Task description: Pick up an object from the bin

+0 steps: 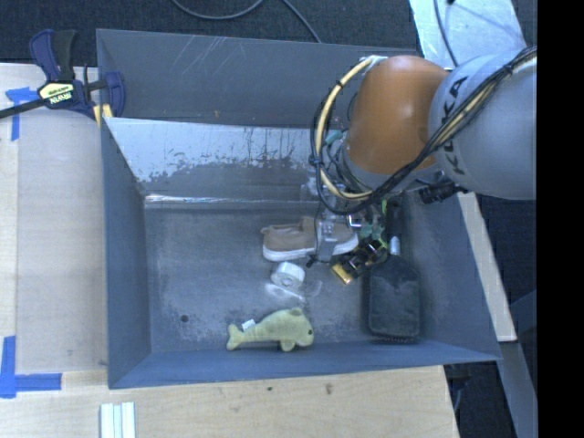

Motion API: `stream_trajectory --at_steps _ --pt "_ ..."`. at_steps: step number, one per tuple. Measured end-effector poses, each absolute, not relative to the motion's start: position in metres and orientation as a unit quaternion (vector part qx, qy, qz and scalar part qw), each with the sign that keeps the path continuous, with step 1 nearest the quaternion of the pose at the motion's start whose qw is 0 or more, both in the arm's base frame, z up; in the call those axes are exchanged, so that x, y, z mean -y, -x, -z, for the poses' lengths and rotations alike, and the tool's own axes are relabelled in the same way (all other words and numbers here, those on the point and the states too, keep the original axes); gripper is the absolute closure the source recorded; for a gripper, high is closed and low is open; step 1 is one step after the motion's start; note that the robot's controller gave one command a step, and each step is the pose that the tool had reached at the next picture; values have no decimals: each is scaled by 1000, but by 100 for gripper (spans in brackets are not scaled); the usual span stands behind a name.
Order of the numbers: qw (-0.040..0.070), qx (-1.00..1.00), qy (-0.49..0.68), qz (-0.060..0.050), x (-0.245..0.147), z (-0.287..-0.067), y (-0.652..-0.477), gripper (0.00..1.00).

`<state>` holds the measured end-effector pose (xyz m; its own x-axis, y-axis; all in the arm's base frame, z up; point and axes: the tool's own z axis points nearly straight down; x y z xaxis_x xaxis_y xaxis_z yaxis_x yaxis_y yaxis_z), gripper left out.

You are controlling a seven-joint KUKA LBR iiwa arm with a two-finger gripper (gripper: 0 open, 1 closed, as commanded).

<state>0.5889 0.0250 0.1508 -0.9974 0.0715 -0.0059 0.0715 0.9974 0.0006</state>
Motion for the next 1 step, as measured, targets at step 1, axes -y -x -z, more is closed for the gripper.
stream_trajectory --at_steps 1 --pt "-1 -999 -48 0 -41 -124 -582 0"
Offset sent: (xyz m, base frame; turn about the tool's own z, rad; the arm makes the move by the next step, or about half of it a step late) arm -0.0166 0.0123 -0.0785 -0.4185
